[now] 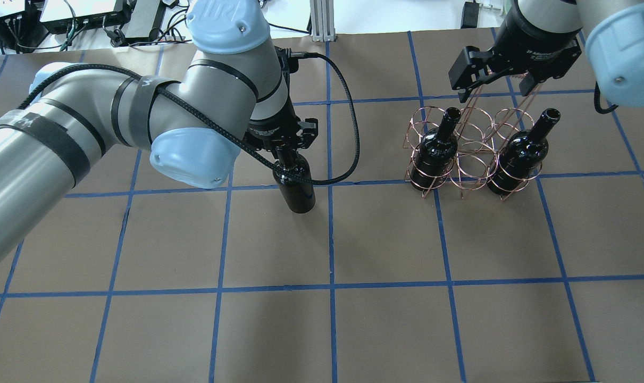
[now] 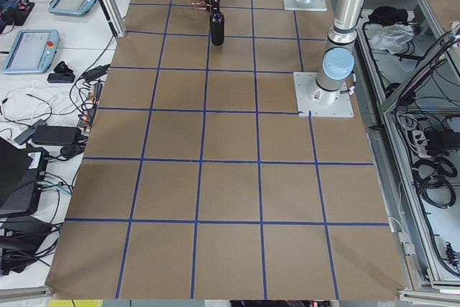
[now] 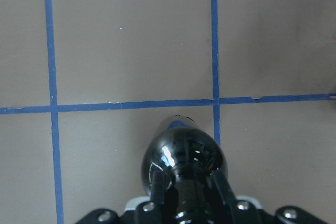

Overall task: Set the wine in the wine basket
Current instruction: 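Set the bottle upright on the table, open the left gripper, withdraw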

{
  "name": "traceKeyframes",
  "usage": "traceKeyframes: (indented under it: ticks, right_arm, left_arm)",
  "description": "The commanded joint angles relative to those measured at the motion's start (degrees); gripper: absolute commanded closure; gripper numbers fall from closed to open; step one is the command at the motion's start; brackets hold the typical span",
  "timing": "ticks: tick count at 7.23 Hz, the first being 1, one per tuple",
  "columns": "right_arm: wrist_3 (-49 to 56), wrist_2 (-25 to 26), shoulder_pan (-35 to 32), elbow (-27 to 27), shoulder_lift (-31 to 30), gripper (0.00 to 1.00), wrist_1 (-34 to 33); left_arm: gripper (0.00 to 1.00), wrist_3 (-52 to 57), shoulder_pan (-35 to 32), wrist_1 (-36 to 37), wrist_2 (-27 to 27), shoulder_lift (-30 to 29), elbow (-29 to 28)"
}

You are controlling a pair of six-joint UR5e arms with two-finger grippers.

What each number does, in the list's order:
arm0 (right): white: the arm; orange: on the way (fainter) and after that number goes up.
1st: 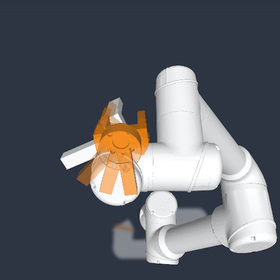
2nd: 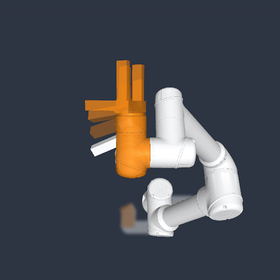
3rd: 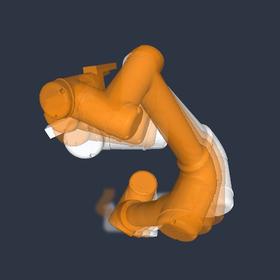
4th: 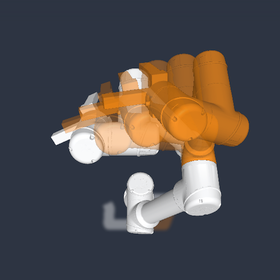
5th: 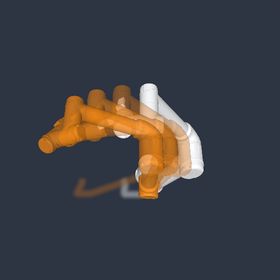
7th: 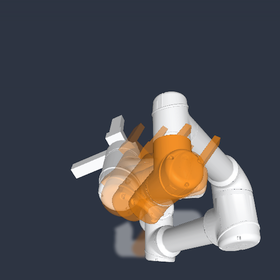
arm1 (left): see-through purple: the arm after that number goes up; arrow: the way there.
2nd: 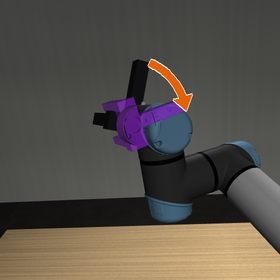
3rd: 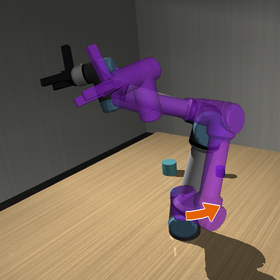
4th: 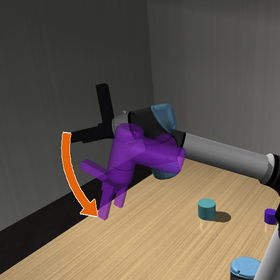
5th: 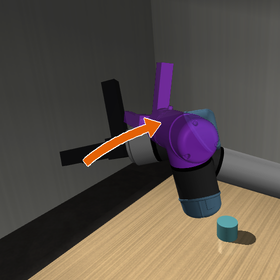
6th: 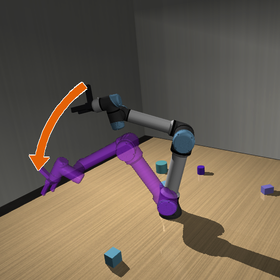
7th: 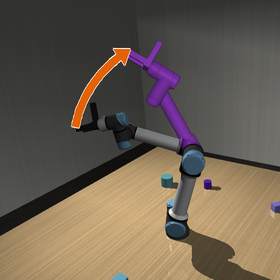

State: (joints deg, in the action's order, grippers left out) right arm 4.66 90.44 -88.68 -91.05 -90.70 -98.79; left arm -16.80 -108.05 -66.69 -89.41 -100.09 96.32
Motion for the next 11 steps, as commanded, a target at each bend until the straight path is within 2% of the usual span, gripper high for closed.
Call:
traceKeyframes:
  ticks: [1,4,5,6,7,9,10,11]
  right_arm:
    - [0.0,0.0,0.0,0.0,0.0,0.0,0.0]
    - [0.2,0.0,0.0,0.0,0.0,0.0,0.0]
    - [-0.2,0.0,0.0,0.0,-0.2,0.0,0.0]
    - [-0.2,-0.1,0.0,0.0,-0.2,0.0,-0.1]
    - [-0.2,-0.1,0.0,0.0,-0.2,0.0,-0.3]
    - [-0.3,-0.2,0.0,0.1,-0.8,0.0,-0.8]
    - [-1.6,-3.1,-0.2,0.8,-1.6,0.0,-0.9]
    - [-3.1,-3.8,-0.8,1.1,-1.6,0.0,-1.1]
  left_arm:
    - [1.0,-0.2,-0.1,0.7,0.3,-0.5,0.0]
    - [1.0,-0.2,-0.8,2.8,0.3,-1.8,0.1]
    - [0.96,-0.4,-1.5,2.8,-0.1,-2.0,0.1]
    - [0.29,-2.2,-1.7,2.8,0.1,-2.1,0.1]
    - [0.0,-1.8,-1.7,2.8,-0.1,-1.8,-0.1]
    - [0.0,-1.2,-0.9,2.4,0.3,-0.4,-1.7]
    - [0.0,-1.2,0.7,1.1,-0.1,0.1,-5.8]
    - [0.0,-1.2,2.9,-5.5,-0.2,0.4,-10.9]
